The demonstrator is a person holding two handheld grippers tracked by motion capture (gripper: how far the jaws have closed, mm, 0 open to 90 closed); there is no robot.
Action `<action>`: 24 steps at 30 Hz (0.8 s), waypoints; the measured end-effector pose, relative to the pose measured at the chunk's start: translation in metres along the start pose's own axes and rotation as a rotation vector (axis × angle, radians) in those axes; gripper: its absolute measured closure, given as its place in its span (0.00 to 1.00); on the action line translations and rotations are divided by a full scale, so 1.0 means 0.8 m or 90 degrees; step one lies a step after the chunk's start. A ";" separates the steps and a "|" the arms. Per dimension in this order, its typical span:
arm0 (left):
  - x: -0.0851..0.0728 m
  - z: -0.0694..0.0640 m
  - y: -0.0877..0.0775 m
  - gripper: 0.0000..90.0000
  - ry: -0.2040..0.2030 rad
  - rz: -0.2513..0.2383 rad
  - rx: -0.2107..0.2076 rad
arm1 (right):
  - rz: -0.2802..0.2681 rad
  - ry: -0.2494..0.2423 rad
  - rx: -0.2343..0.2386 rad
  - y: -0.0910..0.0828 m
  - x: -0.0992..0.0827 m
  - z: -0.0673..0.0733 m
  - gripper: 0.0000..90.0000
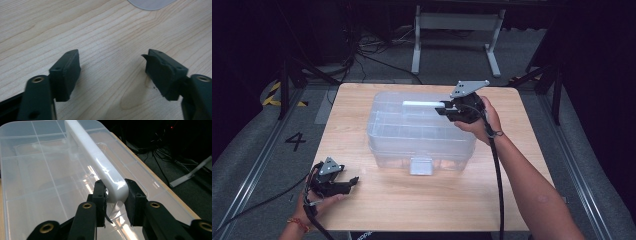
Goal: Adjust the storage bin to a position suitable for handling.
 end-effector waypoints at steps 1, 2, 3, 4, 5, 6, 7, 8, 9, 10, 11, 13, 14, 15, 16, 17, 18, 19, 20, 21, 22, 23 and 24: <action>0.000 0.000 0.000 0.42 0.000 0.000 0.000 | 0.000 0.000 0.000 0.000 0.000 0.000 0.80; 0.001 0.000 -0.001 0.42 -0.002 0.004 -0.004 | -0.002 -0.001 -0.005 0.000 0.001 -0.001 0.80; 0.003 -0.001 -0.001 0.47 0.006 0.005 -0.003 | -0.003 0.003 -0.009 0.001 0.002 -0.002 0.80; 0.006 -0.003 -0.002 0.49 0.019 0.005 -0.001 | -0.001 0.002 -0.011 0.001 0.003 -0.002 0.80; 0.009 -0.004 -0.004 0.54 0.025 0.004 -0.002 | 0.003 0.001 -0.014 0.002 0.004 -0.003 0.80; 0.013 -0.004 -0.005 0.55 0.032 -0.004 0.000 | 0.003 0.002 -0.014 0.002 0.005 -0.004 0.80; 0.015 -0.005 -0.007 0.56 0.030 -0.006 -0.003 | 0.006 0.004 -0.014 0.002 0.006 -0.005 0.80; 0.020 -0.006 -0.009 0.59 0.039 -0.015 -0.005 | 0.008 0.005 -0.013 0.002 0.006 -0.005 0.80; 0.023 -0.007 -0.012 0.60 0.048 -0.015 0.000 | 0.009 0.008 -0.013 0.002 0.007 -0.006 0.80; 0.027 -0.009 -0.013 0.63 0.055 -0.018 -0.001 | 0.011 0.010 -0.013 0.002 0.008 -0.007 0.80; 0.033 -0.011 -0.017 0.64 0.064 -0.027 -0.003 | 0.013 0.011 -0.013 0.003 0.009 -0.008 0.80; 0.046 -0.013 -0.022 0.69 0.068 -0.045 -0.009 | 0.015 0.014 -0.015 0.003 0.011 -0.010 0.80; 0.053 -0.015 -0.024 0.71 0.070 -0.057 -0.013 | 0.016 0.014 -0.016 0.003 0.012 -0.010 0.80; 0.060 -0.017 -0.026 0.73 0.073 -0.063 -0.020 | 0.018 0.015 -0.016 0.004 0.012 -0.011 0.80; 0.067 -0.019 -0.028 0.75 0.077 -0.077 -0.025 | 0.019 0.017 -0.017 0.004 0.013 -0.012 0.80; 0.067 -0.019 -0.028 0.77 0.077 -0.077 -0.025 | 0.019 0.017 -0.017 0.004 0.013 -0.012 0.80; 0.076 -0.021 -0.031 0.77 0.084 -0.085 -0.031 | 0.020 0.016 -0.017 0.004 0.013 -0.012 0.79; 0.083 -0.024 -0.032 0.81 0.085 -0.092 -0.031 | 0.021 0.014 -0.019 0.004 0.014 -0.012 0.79; 0.095 -0.026 -0.034 0.82 0.092 -0.104 -0.036 | 0.021 0.013 -0.020 0.004 0.015 -0.012 0.79; 0.100 -0.028 -0.034 0.83 0.088 -0.110 -0.039 | 0.021 0.013 -0.020 0.004 0.015 -0.012 0.79; 0.105 -0.028 -0.033 0.85 0.092 -0.112 -0.040 | 0.022 0.014 -0.021 0.004 0.015 -0.013 0.79; 0.109 -0.030 -0.032 0.86 0.091 -0.117 -0.042 | 0.022 0.013 -0.021 0.004 0.015 -0.013 0.79; 0.111 -0.031 -0.029 0.87 0.089 -0.119 -0.044 | 0.023 0.013 -0.022 0.004 0.015 -0.013 0.79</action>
Point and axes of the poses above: each handheld gripper's, and its own axes: y roughly forward along the jaws, x roughly out of its top, z roughly to its left, the point moved 4 cm from there along y, roughly forward along the jaws, and after that the axes turned 8 degrees about -z, right-handed, at the moved point
